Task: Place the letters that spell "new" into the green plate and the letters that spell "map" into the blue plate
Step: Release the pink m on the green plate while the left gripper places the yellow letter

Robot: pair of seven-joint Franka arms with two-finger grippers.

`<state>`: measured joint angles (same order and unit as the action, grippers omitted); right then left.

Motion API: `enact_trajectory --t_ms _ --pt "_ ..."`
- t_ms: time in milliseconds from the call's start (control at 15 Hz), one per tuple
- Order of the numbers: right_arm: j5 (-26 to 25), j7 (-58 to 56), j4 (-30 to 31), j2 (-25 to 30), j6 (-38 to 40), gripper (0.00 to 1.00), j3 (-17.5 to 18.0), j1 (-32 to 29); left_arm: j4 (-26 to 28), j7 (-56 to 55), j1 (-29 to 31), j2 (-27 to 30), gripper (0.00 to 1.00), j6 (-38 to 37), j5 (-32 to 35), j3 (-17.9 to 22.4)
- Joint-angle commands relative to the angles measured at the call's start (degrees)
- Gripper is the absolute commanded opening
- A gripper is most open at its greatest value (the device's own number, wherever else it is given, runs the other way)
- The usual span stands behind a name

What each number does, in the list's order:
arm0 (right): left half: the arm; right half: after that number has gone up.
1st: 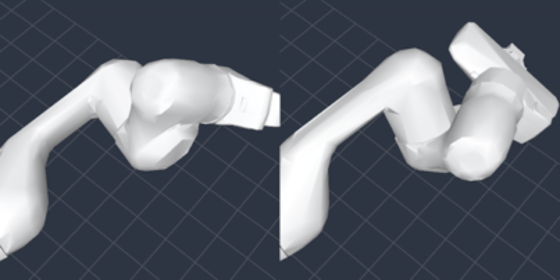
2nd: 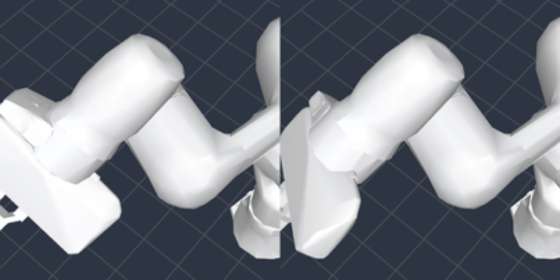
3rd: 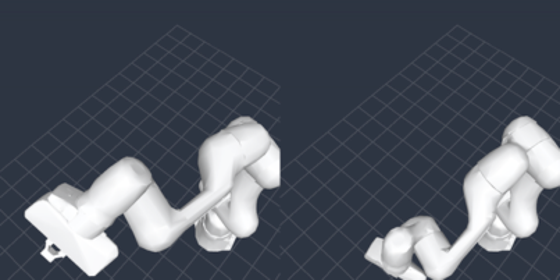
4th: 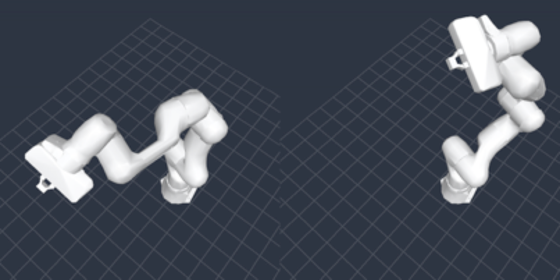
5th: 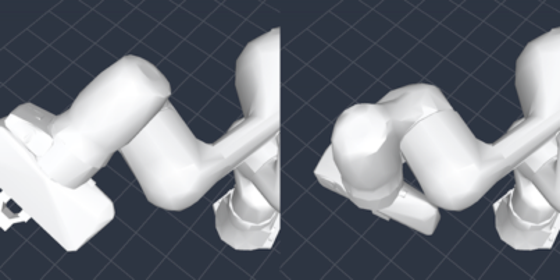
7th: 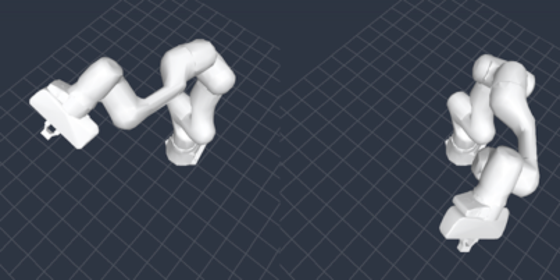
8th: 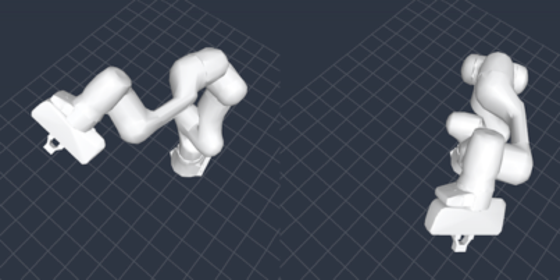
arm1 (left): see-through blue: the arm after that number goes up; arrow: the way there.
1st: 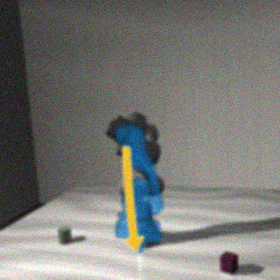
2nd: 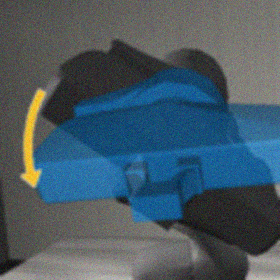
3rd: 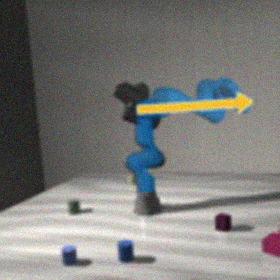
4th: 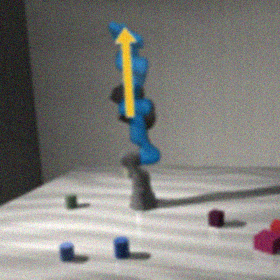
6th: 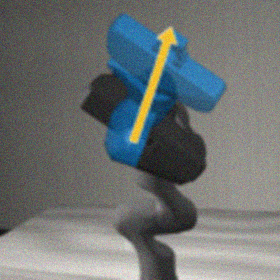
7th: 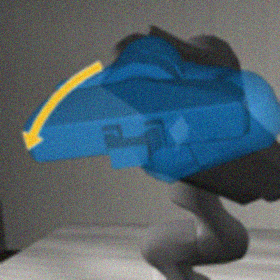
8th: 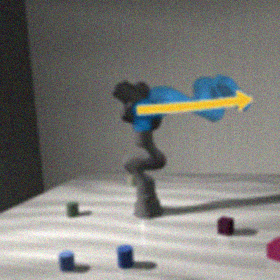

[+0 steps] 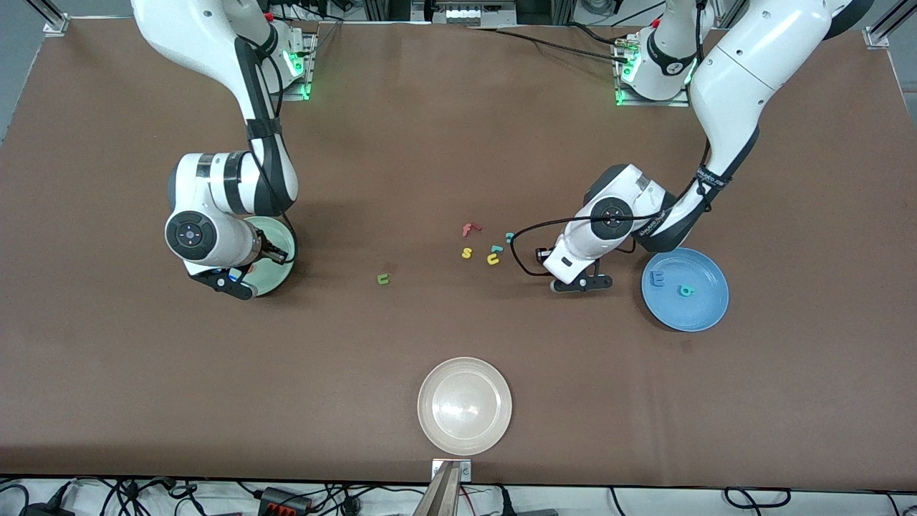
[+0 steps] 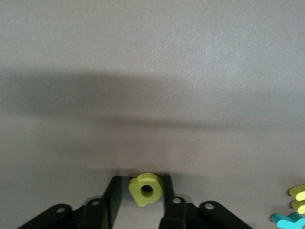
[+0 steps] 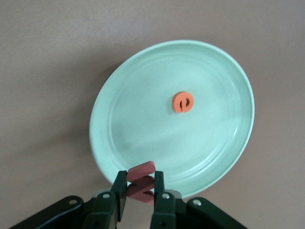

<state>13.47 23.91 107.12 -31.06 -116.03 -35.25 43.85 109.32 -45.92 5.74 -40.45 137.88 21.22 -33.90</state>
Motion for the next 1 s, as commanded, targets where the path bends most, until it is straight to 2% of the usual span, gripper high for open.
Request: enact_trajectory --t_ms 0,133,200,267,333,400,467,733,933 --pt "0.2 -3.1 0.9 -2.0 -3.6 0.13 0.4 -1.7 -0.2 -1.3 -1.3 -1.7 0.36 3.0 1.2 0.6" --pt "0.5 -3.7 1.7 -3.5 -6.2 0.16 0.4 -1.8 -0.3 -1.2 -1.2 -1.6 0.15 2.7 1.2 0.6" --pt "0.9 -3.7 2.2 -4.3 -8.4 0.21 0.4 -1.7 -0.3 -1.2 -1.2 -1.6 0.08 2.6 1.2 0.6" --pt "1.1 -3.7 2.7 -4.8 -9.7 0.23 0.5 -1.5 -0.3 -1.2 -1.2 -1.6 0.06 2.5 1.2 0.6" --pt "1.2 -3.4 2.9 -4.8 -10.1 0.41 0.5 -1.2 -0.3 -1.0 -1.1 -1.3 0.05 2.1 1.2 0.6" --pt "1.2 -2.9 2.8 -4.4 -9.7 0.88 0.5 -1.0 -0.7 -0.8 -0.7 -0.9 0.05 0.3 1.4 0.6" --pt "1.2 -2.8 2.7 -3.9 -9.0 1.0 0.5 -0.7 -1.3 -0.6 -0.6 0.3 0.05 -2.7 1.5 0.5" --pt "1.8 -2.9 -1.3 -2.8 -6.4 1.0 0.6 -0.3 -7.0 3.8 -0.2 3.2 0.05 -16.5 1.5 0.5" --pt "2.7 -3.3 -5.2 -3.5 -6.7 1.0 0.7 1.9 -8.3 12.3 4.6 4.3 0.06 -20.8 3.8 0.4"
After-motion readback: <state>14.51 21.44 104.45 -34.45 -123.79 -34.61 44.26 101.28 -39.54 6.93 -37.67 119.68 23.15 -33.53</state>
